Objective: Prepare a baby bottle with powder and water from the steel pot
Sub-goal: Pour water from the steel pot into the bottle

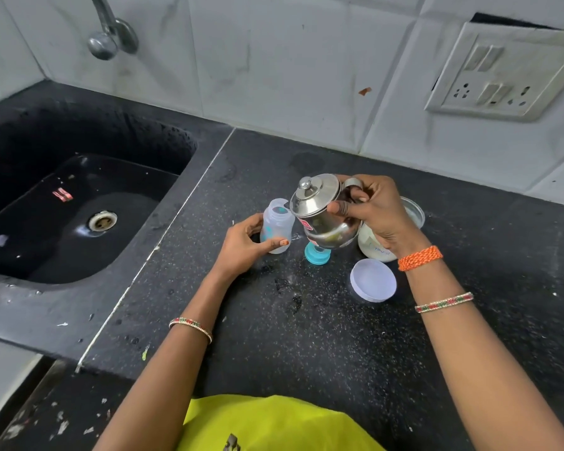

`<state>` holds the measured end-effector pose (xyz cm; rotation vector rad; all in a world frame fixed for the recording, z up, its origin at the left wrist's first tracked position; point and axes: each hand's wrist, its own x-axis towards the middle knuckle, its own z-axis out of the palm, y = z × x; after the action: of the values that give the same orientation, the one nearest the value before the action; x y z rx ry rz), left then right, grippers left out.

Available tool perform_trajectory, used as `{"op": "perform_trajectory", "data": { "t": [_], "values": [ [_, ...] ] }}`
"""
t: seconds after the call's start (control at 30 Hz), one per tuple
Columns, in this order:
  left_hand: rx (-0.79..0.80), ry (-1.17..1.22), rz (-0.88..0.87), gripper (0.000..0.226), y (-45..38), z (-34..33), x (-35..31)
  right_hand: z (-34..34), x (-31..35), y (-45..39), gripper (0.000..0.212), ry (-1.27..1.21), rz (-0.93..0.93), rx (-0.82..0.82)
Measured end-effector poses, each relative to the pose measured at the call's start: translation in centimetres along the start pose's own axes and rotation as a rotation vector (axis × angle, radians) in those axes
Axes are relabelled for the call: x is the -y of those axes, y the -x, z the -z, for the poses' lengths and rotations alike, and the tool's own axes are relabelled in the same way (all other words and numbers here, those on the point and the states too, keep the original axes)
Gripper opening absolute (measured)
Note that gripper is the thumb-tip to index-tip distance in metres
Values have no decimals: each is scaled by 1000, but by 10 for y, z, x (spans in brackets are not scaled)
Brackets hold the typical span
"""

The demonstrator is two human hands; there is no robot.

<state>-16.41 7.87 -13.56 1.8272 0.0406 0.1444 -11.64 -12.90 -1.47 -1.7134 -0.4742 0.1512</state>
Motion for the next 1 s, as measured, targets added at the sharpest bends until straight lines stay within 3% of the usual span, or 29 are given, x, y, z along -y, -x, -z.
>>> {"op": "perform_trajectory", "data": {
  "t": [0.07, 0.5, 0.8, 1.0],
  "values": [
    [-3, -3, 2, 47, 0, 0, 0, 3, -2, -4, 56, 36, 6, -2],
    [3, -27, 19, 50, -1, 0, 3, 3, 22, -7, 44, 200, 0, 76],
    [-5, -37, 11, 50, -2, 0, 4, 1, 30, -6, 56, 290, -6, 100],
    [16, -28, 19, 55, -4, 1, 7, 2, 25, -7, 46, 263, -14, 73]
  ]
}}
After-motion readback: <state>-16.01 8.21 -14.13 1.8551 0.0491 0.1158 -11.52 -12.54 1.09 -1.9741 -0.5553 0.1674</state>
